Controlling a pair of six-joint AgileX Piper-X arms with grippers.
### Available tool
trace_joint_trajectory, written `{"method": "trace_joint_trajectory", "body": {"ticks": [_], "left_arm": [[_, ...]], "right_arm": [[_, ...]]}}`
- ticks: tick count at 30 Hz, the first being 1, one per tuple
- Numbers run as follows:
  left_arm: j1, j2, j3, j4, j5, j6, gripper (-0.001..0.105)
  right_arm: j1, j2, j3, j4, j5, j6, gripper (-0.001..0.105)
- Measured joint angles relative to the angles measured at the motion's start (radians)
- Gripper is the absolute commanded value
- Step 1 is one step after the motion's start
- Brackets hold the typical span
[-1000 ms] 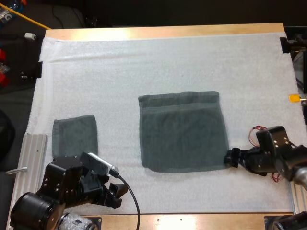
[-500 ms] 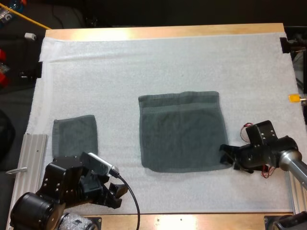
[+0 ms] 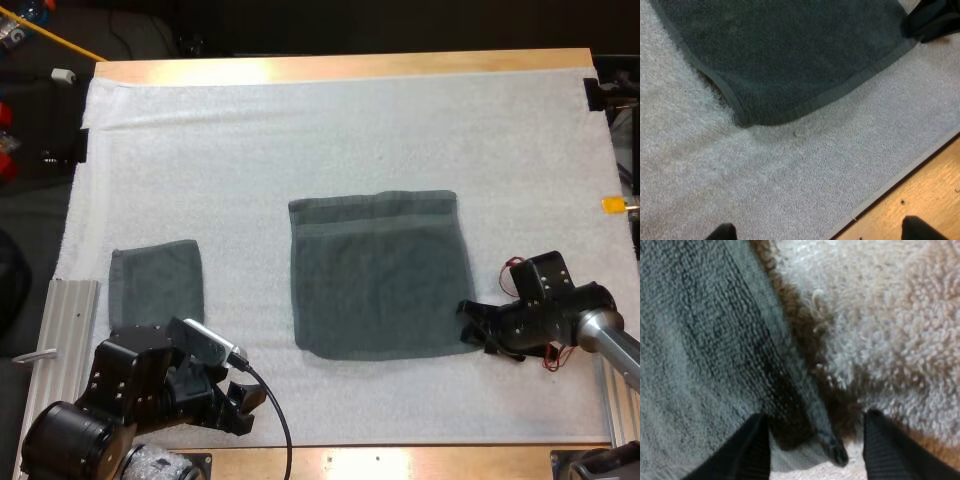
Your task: Pick towel from pile, fold and stack
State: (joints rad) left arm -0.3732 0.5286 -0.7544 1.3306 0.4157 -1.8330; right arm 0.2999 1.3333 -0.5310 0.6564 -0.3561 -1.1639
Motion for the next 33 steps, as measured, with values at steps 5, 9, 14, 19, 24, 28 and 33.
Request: {"method": "trace_joint_trajectory", "body": {"ticks": [5, 9, 14, 19, 24, 28, 33], "left_arm": [[0.0, 0.0, 0.0, -0.007, 0.0, 0.0, 0.063], [0.0, 0.0, 0.0, -0.045, 0.001, 0.0, 0.063], [0.0, 0.001, 0.0, -0.058, 0.001, 0.0, 0.063], [0.0, 0.007, 0.03, -0.123, 0.005, -0.024, 0.063], [0.0, 0.08, 0.104, -0.265, 0.129, -0.102, 0.063], [0.0, 0.193, 0.14, -0.345, 0.167, -0.122, 0.063], [-0.041, 0.354, 0.14, -0.446, 0.178, -0.122, 0.063]], "right_arm": [[0.0, 0.007, 0.0, 0.0, 0.004, 0.0, 0.012], [0.0, 0.008, 0.0, 0.0, 0.005, -0.001, 0.008], [0.0, 0.008, 0.0, 0.003, 0.012, -0.023, 0.0], [0.0, -0.031, 0.0, 0.028, 0.055, -0.057, 0.0], [0.0, -0.098, 0.0, 0.064, 0.124, -0.078, 0.0], [0.0, -0.132, 0.0, 0.066, 0.146, -0.078, 0.0], [0.0, -0.134, 0.001, 0.066, 0.151, -0.079, 0.0]]}}
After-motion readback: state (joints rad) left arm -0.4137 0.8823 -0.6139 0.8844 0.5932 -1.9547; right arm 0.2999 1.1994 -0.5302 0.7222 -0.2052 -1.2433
